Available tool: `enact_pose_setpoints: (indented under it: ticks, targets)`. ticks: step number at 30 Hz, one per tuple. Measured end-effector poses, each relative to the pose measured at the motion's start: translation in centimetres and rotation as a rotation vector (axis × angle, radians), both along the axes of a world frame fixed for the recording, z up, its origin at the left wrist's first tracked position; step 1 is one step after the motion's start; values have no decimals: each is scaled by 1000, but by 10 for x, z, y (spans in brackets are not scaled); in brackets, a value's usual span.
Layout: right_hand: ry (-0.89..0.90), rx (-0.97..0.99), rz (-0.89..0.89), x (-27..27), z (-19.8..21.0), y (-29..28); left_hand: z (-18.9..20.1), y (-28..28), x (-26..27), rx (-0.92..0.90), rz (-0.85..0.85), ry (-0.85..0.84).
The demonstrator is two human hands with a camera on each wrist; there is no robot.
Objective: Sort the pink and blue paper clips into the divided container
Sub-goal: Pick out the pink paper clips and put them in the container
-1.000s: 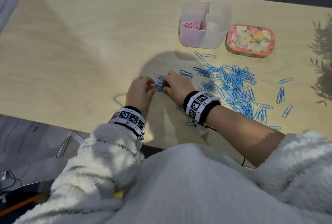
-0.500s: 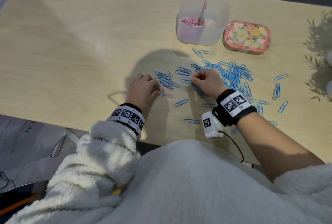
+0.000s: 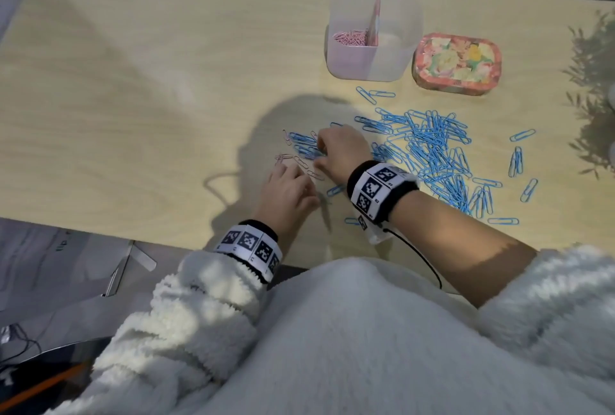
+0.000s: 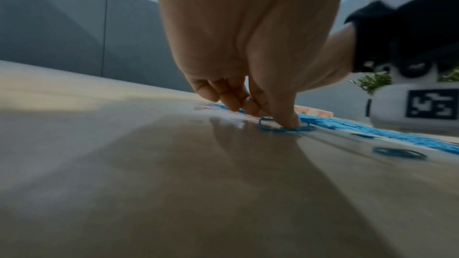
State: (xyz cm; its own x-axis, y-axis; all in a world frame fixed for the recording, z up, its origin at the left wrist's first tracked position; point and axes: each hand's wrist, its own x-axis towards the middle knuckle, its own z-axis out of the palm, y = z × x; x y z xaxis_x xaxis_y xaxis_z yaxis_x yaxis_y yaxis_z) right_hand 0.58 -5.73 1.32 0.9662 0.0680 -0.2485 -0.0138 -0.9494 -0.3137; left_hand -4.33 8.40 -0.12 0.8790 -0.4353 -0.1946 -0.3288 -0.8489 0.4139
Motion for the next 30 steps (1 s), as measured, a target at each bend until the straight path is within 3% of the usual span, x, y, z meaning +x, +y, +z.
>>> enact_pose_setpoints:
  ticks: [4, 9, 22, 25, 28, 30]
  targets:
    - [121, 219, -138, -1, -5, -9, -1, -5, 6, -38, 51, 0]
    - [97, 410, -253, -7, -6, -30, 2, 7, 42, -31, 178, -64]
    - [219, 740, -432, -21, -7, -83, 1, -30, 66, 118, -27, -58]
    - [218, 742, -427, -22, -3, -86, 3, -42, 64, 148, -101, -48]
    - [228, 727, -414, -24, 3, -88, 4, -56, 59, 92, -143, -54]
    - [225, 759, -427, -25, 6, -88, 5, -61, 58, -64, -64, -40]
